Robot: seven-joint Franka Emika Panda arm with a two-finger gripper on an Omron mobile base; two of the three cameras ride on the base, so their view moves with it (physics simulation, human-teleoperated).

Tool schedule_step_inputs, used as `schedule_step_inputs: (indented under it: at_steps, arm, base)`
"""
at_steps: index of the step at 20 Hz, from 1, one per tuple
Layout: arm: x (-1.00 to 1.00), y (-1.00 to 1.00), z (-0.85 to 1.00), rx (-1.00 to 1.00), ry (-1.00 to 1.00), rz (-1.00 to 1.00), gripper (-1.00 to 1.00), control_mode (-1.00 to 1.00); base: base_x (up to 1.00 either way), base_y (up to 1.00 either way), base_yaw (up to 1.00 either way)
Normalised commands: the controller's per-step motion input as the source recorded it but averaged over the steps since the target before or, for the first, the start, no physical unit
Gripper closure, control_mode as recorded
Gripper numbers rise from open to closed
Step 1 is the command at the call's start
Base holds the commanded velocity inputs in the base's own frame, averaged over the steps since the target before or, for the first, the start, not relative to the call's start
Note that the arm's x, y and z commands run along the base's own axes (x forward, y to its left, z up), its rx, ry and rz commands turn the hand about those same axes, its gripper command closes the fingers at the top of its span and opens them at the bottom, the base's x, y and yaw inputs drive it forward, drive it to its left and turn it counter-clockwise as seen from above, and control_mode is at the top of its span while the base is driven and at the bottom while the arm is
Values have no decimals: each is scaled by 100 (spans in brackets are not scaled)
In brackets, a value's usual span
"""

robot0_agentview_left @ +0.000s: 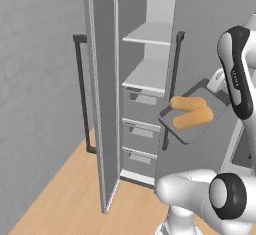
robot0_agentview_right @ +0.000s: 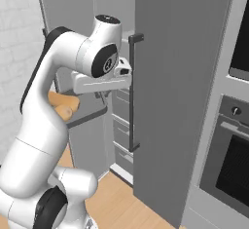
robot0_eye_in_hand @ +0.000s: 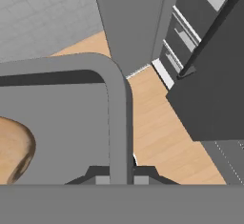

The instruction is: Take the meat container that has the shrimp and place it on the second highest rack of the freezer. Then take the vegetable container that has the squashs and place it on the highest rack of the freezer.

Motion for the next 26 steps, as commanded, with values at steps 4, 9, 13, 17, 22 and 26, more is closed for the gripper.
schedule_step_inputs:
  at_steps: [4, 9, 13, 17, 22, 26]
  arm:
    - [0, 0, 0, 0, 0, 0, 100, 100]
    - [0, 0, 0, 0, 0, 0, 100, 100]
    - [0, 0, 0, 0, 0, 0, 100, 100]
    - [0, 0, 0, 0, 0, 0, 100, 100]
    - [0, 0, 0, 0, 0, 0, 100, 100]
    - [0, 0, 0, 0, 0, 0, 100, 100]
  base:
    - [37, 56, -35]
    - [40, 55, -33]
    - [20, 15, -32]
    - [49, 4, -32]
    - [66, 22, -36]
    - [48, 32, -35]
